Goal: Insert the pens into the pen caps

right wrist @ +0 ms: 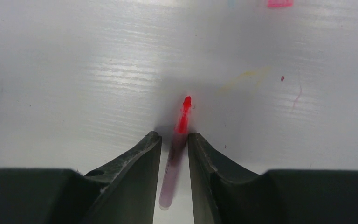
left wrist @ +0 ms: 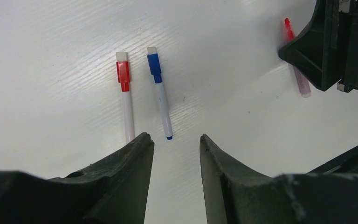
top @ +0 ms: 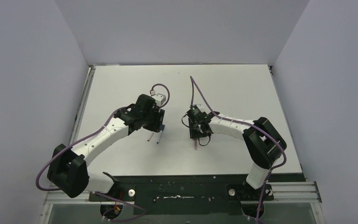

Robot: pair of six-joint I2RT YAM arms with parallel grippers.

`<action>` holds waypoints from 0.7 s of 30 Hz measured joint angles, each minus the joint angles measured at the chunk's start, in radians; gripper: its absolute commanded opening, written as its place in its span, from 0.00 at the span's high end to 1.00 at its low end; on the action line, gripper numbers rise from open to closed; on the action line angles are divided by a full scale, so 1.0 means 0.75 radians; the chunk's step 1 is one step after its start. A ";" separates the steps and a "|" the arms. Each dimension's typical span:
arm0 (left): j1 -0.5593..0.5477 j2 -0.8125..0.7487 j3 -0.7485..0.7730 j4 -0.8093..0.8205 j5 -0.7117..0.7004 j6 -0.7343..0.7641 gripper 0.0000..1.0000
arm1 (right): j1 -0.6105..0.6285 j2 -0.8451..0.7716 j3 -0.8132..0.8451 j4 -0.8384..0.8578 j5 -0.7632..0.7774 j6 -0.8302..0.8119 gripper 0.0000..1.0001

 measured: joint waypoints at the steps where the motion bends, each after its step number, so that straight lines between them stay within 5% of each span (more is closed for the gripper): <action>1: 0.003 -0.007 0.000 -0.003 0.002 0.000 0.61 | 0.004 0.003 0.001 0.000 0.007 -0.001 0.72; 5: 0.020 -0.025 0.000 -0.008 0.007 0.001 0.61 | 0.018 0.014 0.010 -0.004 0.047 0.003 1.00; 15: 0.047 -0.057 -0.001 -0.009 0.042 0.008 0.61 | 0.052 0.029 0.036 -0.008 0.113 0.000 1.00; 21: 0.053 -0.239 -0.205 0.251 0.231 -0.040 0.60 | 0.024 -0.131 0.018 0.096 0.080 -0.012 1.00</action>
